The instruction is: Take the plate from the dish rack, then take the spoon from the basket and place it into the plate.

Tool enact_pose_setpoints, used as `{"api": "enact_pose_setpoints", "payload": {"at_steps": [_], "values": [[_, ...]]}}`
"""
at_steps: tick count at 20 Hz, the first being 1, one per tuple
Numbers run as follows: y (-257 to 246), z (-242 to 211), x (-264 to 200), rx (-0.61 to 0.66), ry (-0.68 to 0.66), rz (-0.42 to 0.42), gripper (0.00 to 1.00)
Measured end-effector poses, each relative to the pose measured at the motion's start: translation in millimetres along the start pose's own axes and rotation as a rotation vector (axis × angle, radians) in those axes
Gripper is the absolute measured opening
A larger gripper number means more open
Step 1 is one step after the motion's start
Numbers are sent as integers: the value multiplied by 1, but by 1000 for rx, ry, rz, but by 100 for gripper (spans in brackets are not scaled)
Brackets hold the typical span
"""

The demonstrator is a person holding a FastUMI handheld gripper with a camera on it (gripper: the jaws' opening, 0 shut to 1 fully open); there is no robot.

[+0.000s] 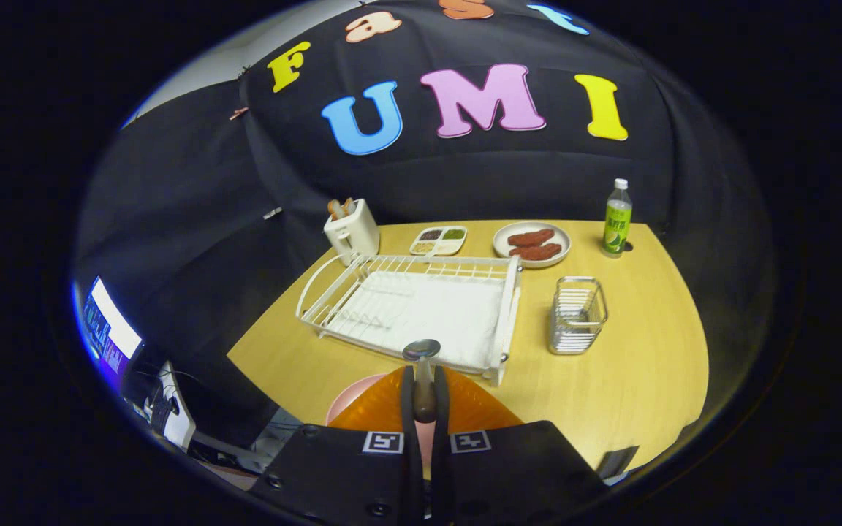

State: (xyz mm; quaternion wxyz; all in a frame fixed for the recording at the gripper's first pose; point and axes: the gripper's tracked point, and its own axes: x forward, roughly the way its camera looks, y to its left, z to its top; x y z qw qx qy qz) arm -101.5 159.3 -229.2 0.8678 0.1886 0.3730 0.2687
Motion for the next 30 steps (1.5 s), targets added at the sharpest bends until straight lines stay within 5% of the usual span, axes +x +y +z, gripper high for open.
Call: {"api": "enact_pose_setpoints", "payload": {"at_steps": [7, 13, 19, 21, 24, 26, 30], "values": [[7, -86, 54, -39, 150, -14, 8], [6, -89, 77, -61, 144, -23, 9], [-11, -133, 77, -98, 247, -62, 19], [-18, -135, 73, -105, 243, -82, 34], [-21, -131, 72, -129, 231, -93, 80], [-18, -125, 70, -128, 224, -92, 93], [-16, -89, 59, -131, 161, -109, 99]]}}
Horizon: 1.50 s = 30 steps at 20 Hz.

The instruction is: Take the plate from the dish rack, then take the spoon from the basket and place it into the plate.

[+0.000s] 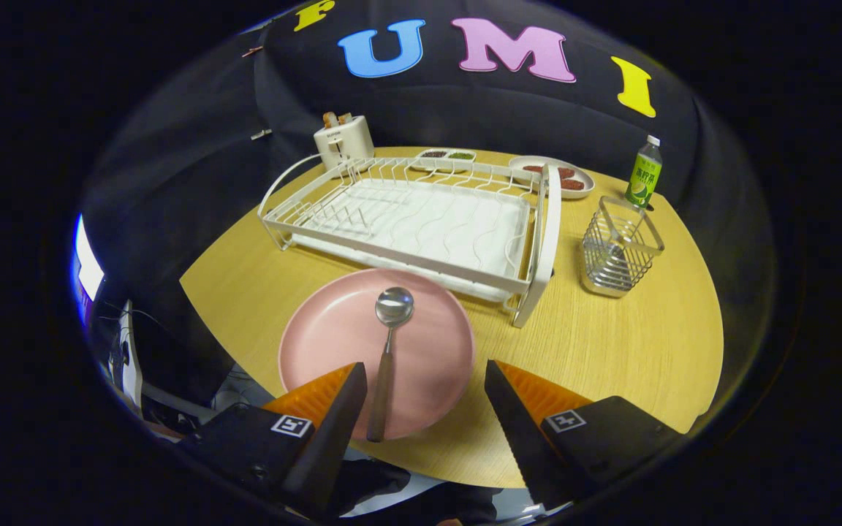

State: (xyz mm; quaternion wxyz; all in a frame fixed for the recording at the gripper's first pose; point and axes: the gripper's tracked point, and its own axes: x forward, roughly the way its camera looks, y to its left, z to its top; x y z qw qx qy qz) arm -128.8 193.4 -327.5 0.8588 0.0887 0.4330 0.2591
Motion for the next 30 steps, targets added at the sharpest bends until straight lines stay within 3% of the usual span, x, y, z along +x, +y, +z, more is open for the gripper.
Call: {"api": "enact_pose_setpoints", "payload": {"at_steps": [8, 12, 19, 23, 30], "values": [[-55, 170, -101, -29, -395, -222, 99], [-75, 224, -150, -41, -526, -306, 97], [-86, 259, -193, -9, -666, -362, 98], [-92, 257, -188, 34, -662, -345, 98], [-103, 247, -178, -4, -628, -340, 98]]}}
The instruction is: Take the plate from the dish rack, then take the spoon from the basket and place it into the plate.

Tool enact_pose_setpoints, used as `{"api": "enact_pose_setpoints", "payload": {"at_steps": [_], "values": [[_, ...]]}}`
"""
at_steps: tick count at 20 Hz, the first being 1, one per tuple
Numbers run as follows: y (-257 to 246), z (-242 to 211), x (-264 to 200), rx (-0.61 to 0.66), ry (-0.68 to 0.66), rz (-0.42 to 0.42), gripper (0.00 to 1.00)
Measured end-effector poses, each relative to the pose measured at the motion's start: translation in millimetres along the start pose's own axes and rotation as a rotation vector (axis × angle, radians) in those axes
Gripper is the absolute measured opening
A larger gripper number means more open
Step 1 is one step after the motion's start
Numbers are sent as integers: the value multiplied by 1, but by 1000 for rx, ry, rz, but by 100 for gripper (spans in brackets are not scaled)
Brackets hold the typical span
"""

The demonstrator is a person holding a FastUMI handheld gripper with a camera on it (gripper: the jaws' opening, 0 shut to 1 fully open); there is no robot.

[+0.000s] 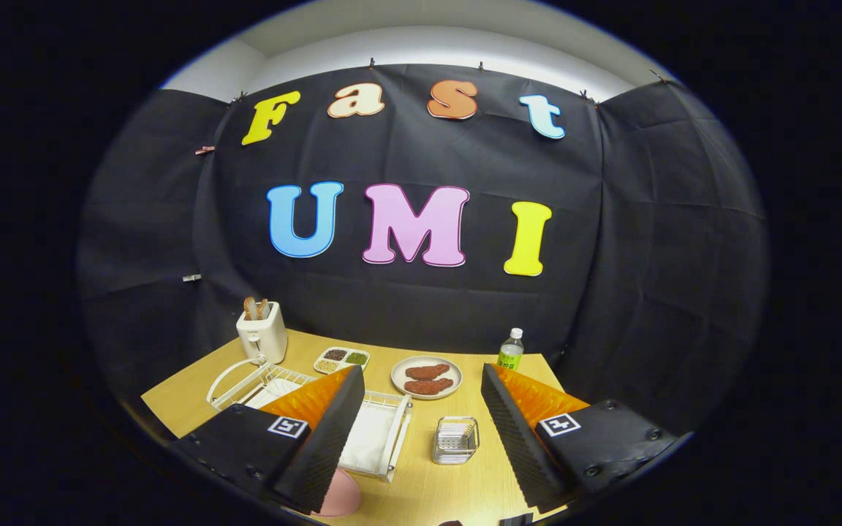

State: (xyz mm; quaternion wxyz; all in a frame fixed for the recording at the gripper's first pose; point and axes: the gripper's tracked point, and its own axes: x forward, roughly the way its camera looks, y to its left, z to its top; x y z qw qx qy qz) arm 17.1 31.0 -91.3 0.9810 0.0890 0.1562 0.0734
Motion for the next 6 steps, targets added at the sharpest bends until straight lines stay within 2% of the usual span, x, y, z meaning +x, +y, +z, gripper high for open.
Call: {"api": "enact_pose_setpoints", "payload": {"at_steps": [6], "values": [[9, 7, -1, -27, -12, 32, 98]]}}
